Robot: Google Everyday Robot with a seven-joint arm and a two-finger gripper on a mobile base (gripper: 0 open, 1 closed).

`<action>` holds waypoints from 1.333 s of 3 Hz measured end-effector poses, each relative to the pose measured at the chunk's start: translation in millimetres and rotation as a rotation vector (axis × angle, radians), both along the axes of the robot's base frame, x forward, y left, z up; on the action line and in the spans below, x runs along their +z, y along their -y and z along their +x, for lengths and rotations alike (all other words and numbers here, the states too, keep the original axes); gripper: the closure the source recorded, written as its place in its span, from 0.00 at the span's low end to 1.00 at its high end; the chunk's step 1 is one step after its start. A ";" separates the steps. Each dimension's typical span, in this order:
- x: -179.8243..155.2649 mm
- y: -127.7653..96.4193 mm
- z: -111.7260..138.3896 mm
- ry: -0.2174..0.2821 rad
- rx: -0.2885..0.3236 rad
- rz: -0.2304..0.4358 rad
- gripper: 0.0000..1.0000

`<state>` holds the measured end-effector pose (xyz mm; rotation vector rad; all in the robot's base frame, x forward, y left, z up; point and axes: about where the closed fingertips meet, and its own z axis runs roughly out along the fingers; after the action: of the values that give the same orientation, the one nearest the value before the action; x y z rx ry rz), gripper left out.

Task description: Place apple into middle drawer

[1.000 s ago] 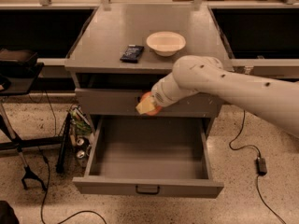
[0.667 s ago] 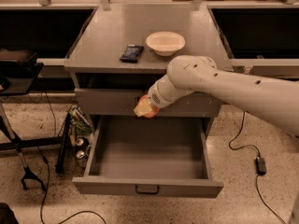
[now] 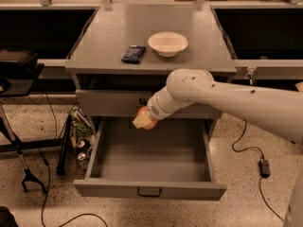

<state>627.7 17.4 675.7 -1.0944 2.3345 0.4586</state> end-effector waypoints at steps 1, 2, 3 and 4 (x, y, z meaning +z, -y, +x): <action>-46.4 1.7 -24.3 -0.090 -0.001 0.015 1.00; -97.4 -6.8 -42.4 -0.177 -0.011 0.027 1.00; -141.7 -25.9 -51.7 -0.218 -0.031 0.068 1.00; -176.3 -39.5 -51.0 -0.234 -0.069 0.102 1.00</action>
Offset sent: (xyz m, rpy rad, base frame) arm -0.0630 0.0169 -0.1595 0.0451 0.2830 -0.0326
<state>576.8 56.8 499.3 -0.9528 2.5100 0.7042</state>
